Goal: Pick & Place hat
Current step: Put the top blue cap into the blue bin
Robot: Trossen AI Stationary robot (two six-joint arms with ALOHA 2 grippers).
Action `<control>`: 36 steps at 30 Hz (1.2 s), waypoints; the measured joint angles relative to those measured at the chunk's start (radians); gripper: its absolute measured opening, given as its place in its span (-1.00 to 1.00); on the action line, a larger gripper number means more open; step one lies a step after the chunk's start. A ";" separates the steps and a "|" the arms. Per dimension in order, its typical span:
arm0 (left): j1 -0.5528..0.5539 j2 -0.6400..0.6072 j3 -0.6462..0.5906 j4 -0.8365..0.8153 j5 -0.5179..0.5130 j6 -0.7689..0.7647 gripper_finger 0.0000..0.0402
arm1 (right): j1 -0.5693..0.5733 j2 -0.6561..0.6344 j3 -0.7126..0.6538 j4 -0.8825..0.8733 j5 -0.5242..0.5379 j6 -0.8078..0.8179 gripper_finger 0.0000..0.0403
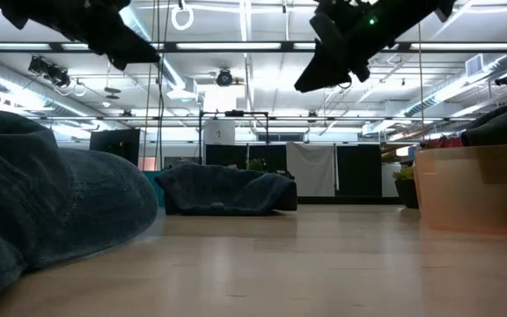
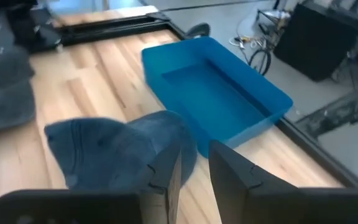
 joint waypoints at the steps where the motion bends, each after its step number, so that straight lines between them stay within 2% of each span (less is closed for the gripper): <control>1: 0.000 0.000 0.000 -0.029 0.019 0.015 -0.34 | -0.007 0.003 0.000 0.000 0.000 0.021 -0.57; 7: 0.000 0.000 0.000 -0.295 0.076 0.169 -0.34 | -0.056 0.035 0.000 0.002 0.000 0.075 -0.57; 11: 0.000 0.000 -0.001 -0.334 0.076 0.195 -0.34 | -0.081 0.066 0.000 0.009 0.001 0.085 -0.57; 16: 0.000 0.010 -0.001 -0.237 0.079 0.081 -0.34 | -0.098 0.110 0.000 0.034 0.001 0.004 -0.57; 20: 0.000 0.044 -0.001 -0.230 0.063 -0.047 -0.34 | -0.102 0.127 0.000 0.064 -0.002 -0.059 -0.57; 24: 0.000 0.095 -0.001 -0.231 0.010 -0.071 -0.34 | -0.102 0.129 0.000 0.110 -0.147 -0.080 -0.57; 27: 0.000 0.134 -0.001 -0.220 -0.002 -0.068 -0.34 | -0.101 0.133 0.000 0.147 -0.178 -0.040 -0.57; 29: 0.000 0.157 -0.001 -0.208 -0.002 -0.067 -0.34 | -0.102 0.144 0.000 0.163 -0.200 -0.079 -0.57; 32: 0.000 0.183 -0.001 -0.183 -0.003 -0.068 -0.34 | -0.104 0.167 0.000 0.180 -0.285 -0.184 -0.57; 36: 0.000 0.200 -0.001 -0.131 -0.005 -0.129 -0.34 | -0.105 0.235 0.007 0.288 -0.396 -0.193 -0.54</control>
